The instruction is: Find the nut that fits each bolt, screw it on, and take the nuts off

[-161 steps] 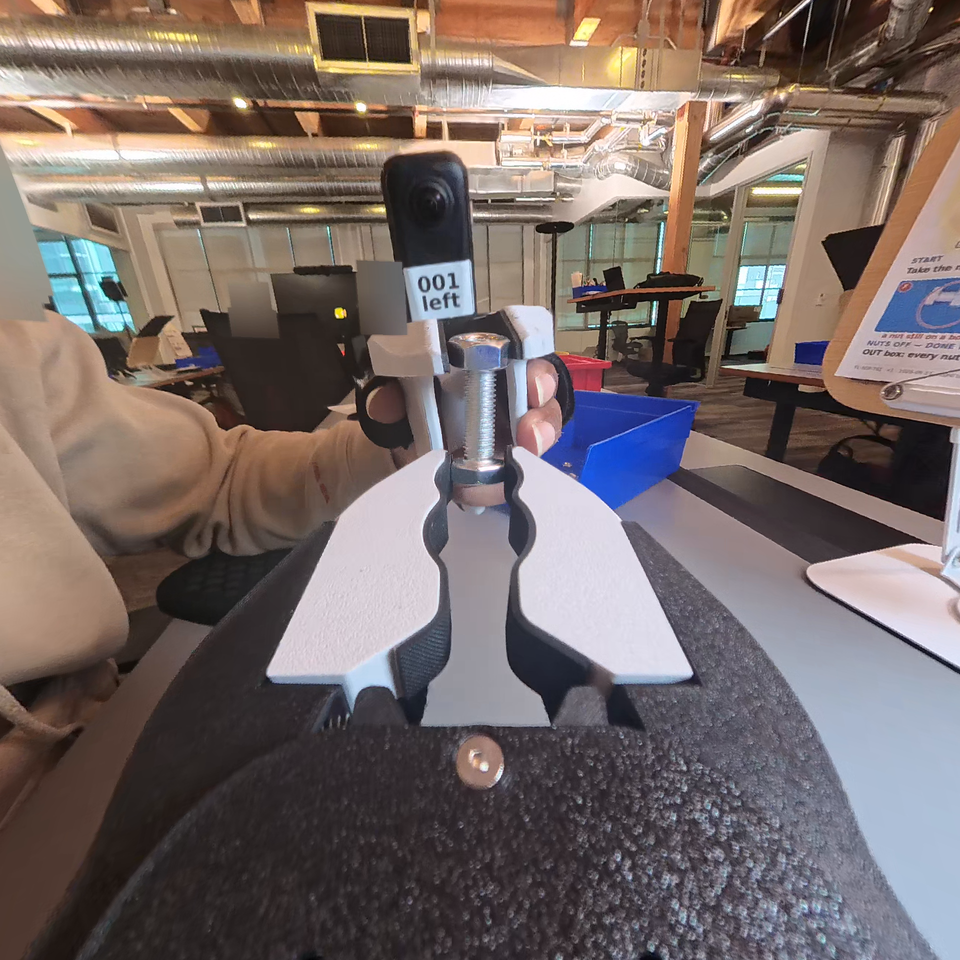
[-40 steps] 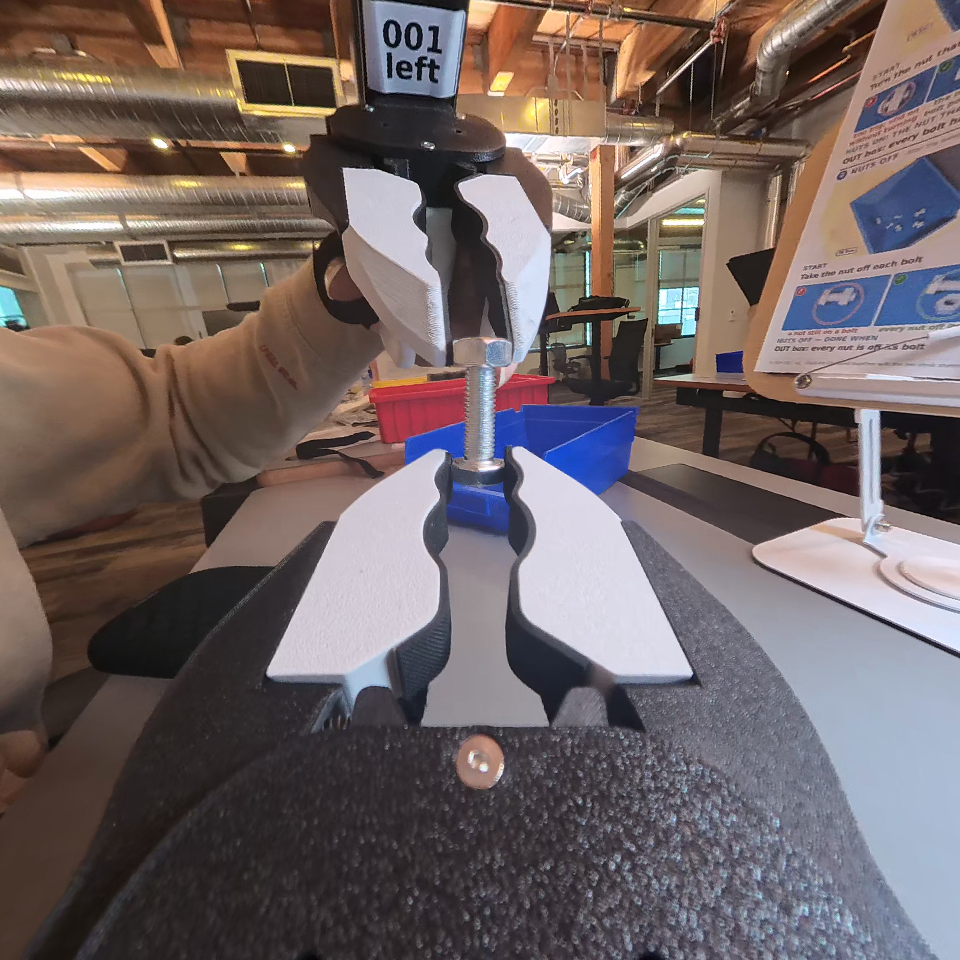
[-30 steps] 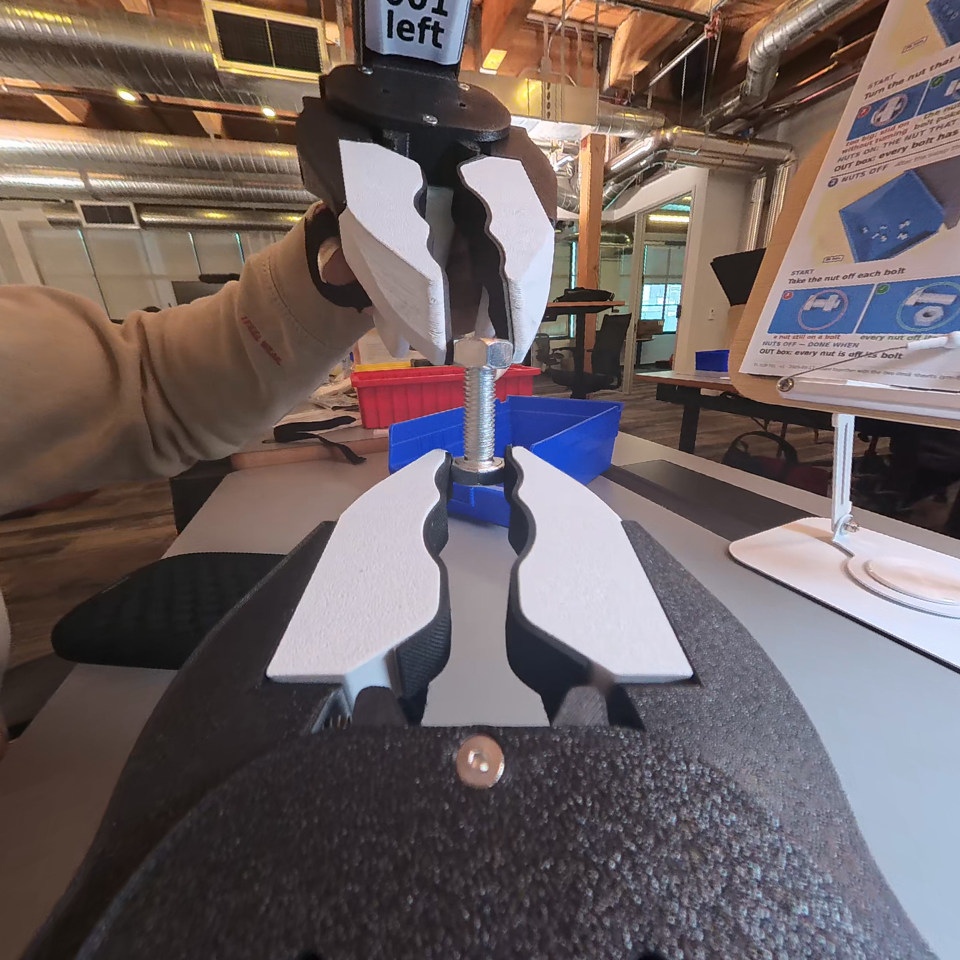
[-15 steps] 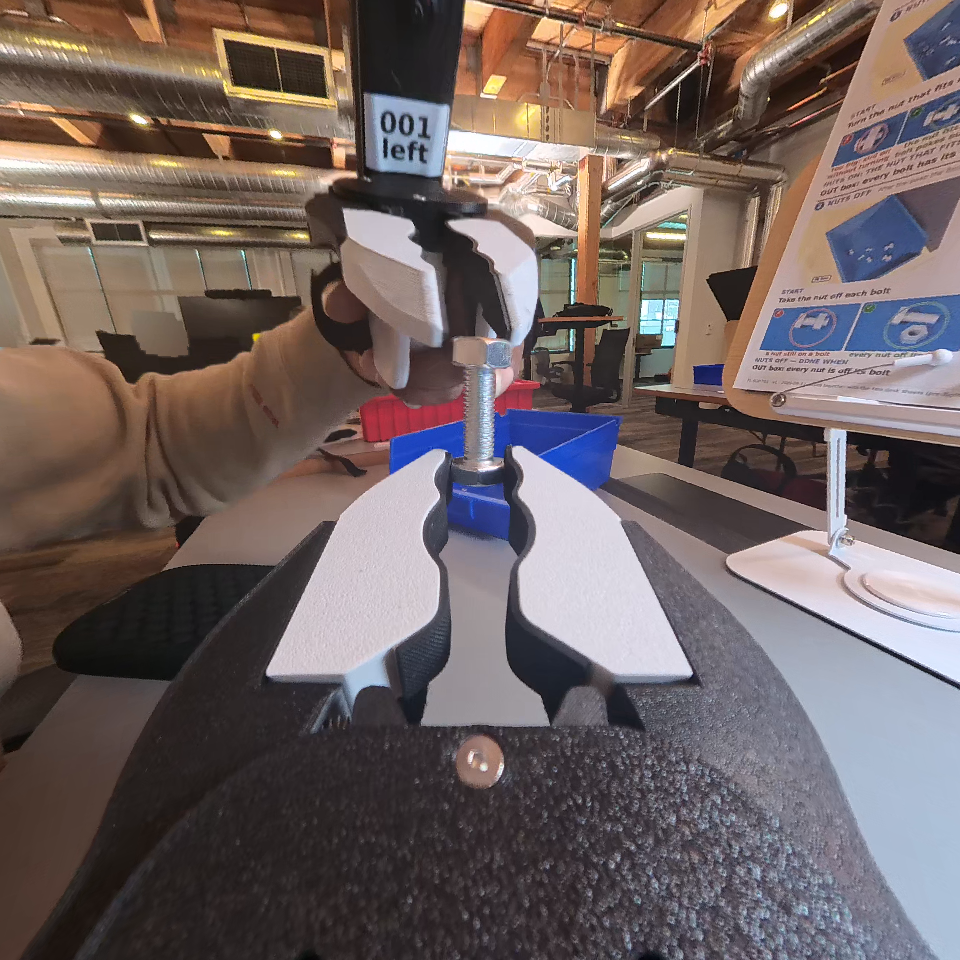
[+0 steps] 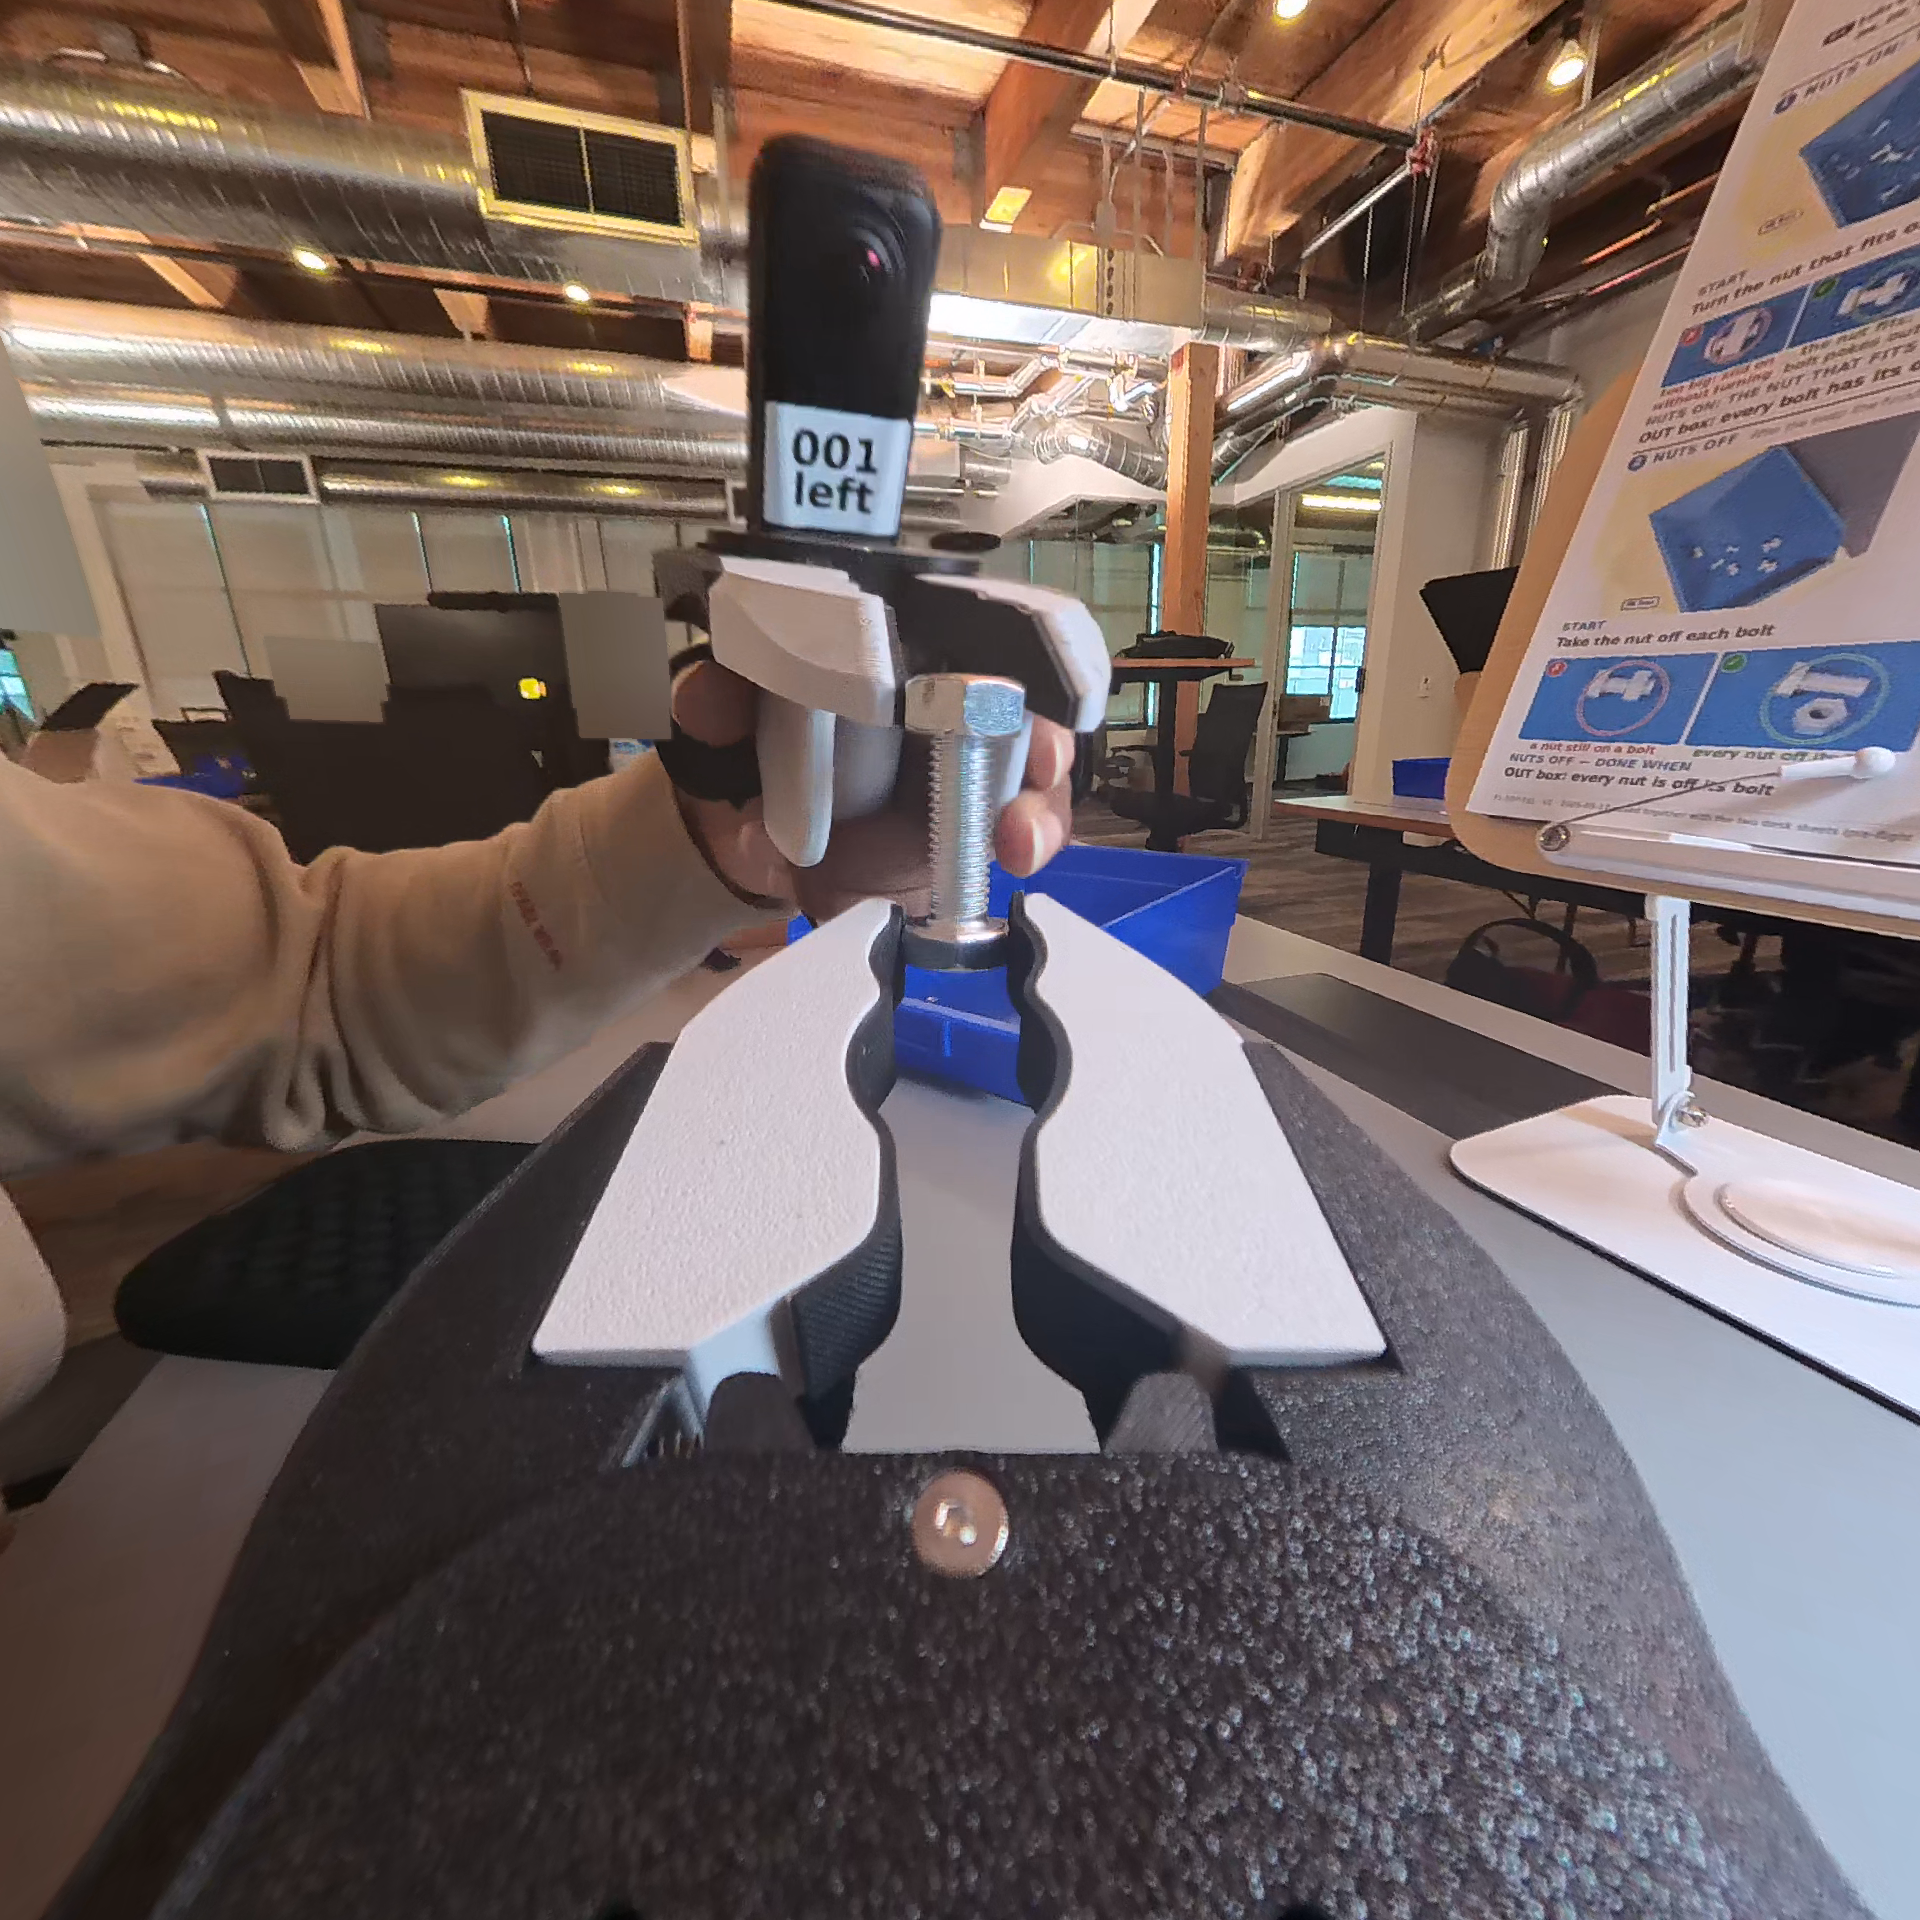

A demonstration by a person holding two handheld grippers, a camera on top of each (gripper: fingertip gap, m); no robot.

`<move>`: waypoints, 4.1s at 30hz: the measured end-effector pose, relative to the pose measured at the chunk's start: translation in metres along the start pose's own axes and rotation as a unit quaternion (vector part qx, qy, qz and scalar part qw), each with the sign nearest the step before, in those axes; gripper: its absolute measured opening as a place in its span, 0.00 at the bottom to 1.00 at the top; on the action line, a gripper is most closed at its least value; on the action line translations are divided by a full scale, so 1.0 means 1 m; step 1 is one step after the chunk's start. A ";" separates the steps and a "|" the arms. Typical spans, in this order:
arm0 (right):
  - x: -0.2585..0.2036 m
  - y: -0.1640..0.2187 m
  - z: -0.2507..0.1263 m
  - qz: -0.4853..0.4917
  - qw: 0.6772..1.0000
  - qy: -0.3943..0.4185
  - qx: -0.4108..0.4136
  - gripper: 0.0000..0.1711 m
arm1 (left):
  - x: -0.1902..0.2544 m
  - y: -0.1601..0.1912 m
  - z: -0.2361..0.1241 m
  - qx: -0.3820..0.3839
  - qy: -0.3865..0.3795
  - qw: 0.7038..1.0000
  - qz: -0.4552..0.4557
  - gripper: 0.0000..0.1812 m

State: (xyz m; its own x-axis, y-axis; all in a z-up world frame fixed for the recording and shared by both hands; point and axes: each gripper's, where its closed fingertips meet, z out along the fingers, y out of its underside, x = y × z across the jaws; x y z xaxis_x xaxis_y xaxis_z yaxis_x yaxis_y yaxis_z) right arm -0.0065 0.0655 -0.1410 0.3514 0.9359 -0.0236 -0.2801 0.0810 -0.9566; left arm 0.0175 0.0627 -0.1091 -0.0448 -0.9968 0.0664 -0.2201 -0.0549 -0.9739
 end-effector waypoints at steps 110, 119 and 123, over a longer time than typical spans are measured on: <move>0.009 0.000 -0.006 0.051 0.998 -0.035 -0.024 0.11 | -0.016 0.003 0.003 0.163 0.005 0.985 -0.055 0.14; 0.009 -0.010 -0.009 0.058 0.997 -0.042 0.001 0.11 | -0.023 0.001 -0.006 0.176 -0.009 0.983 -0.055 0.10; 0.011 -0.005 -0.008 0.060 0.997 -0.038 -0.009 0.11 | -0.012 0.002 0.001 0.162 0.011 0.986 -0.042 0.12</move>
State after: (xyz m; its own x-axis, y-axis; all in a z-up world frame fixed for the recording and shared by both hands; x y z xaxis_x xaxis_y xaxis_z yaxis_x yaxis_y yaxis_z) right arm 0.0056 0.0723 -0.1389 0.2481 0.9616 -0.1169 -0.2998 -0.0386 -0.9532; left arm 0.0185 0.0743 -0.1125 -0.0620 -0.9867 0.1503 0.0992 -0.1560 -0.9828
